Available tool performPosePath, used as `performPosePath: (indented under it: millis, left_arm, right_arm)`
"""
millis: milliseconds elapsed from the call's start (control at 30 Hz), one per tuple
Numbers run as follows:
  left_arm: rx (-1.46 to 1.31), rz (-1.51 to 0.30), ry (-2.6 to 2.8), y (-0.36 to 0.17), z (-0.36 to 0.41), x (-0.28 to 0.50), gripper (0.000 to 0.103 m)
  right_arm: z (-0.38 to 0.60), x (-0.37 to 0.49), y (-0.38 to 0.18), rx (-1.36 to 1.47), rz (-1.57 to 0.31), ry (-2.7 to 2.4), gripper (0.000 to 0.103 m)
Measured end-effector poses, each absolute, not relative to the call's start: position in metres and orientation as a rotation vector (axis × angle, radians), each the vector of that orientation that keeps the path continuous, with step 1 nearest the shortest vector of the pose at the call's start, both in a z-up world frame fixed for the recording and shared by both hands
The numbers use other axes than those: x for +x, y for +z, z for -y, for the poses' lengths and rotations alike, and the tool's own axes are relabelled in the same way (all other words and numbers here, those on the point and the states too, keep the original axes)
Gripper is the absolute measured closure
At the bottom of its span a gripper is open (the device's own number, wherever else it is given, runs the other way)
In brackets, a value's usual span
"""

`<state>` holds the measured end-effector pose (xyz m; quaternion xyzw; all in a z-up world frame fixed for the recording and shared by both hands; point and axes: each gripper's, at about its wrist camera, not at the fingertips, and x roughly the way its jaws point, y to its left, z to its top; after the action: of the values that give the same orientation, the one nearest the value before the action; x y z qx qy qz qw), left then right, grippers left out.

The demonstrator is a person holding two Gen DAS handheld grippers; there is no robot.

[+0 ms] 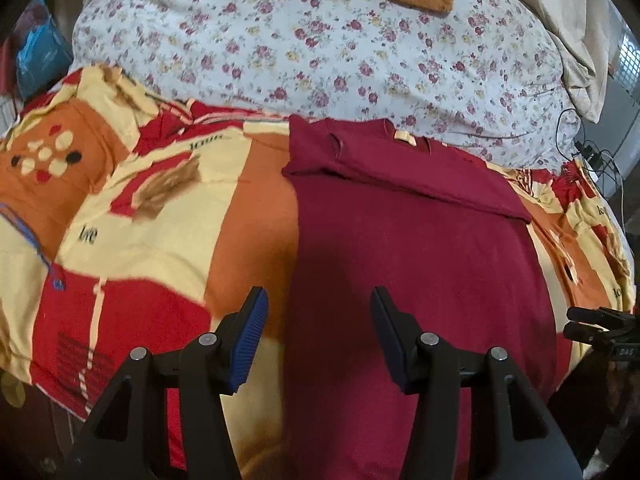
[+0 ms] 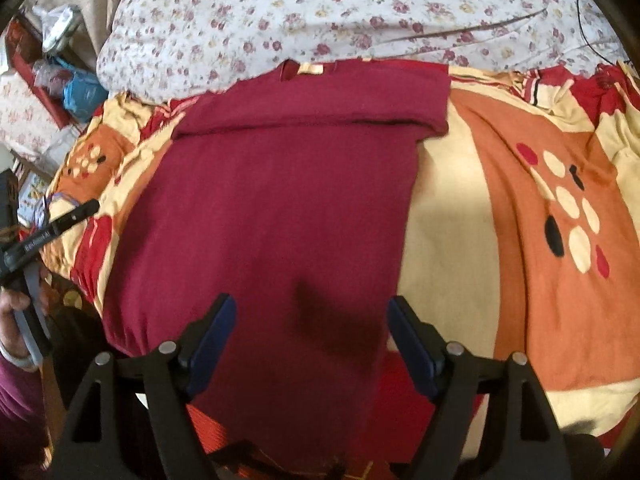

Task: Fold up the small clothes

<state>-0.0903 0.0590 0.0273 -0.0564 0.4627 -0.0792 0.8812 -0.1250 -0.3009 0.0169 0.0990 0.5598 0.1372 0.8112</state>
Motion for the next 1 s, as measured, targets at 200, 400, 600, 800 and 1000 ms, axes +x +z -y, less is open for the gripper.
performPosePath:
  millis: [200,400,600,800,1000]
  left_arm:
    - [-0.195,-1.026,-0.199,0.003,-0.069,-0.113,0.059]
    - [-0.213,-1.101,-0.218,-0.023,-0.067,-0.130,0.059]
    - [-0.217,-1.147,-0.234,-0.034,-0.065,-0.146,0.059]
    - [-0.161,-1.161,-0.220,-0.044,-0.058,-0.157,0.059]
    - [-0.125,-1.150,-0.213,-0.045,-0.052,-0.160,0.059]
  right_arm:
    - [0.305,-0.150,-0.004,0.146,-1.271,0.300,0.022]
    - [0.310,-0.171,-0.025,0.172,-1.342,0.326,0.022]
    - [0.304,-0.188,-0.031,0.179,-1.374,0.385,0.021]
    - [0.286,-0.194,-0.037,0.143,-1.371,0.433,0.019]
    - [0.285,-0.192,-0.034,0.172,-1.365,0.461,0.020]
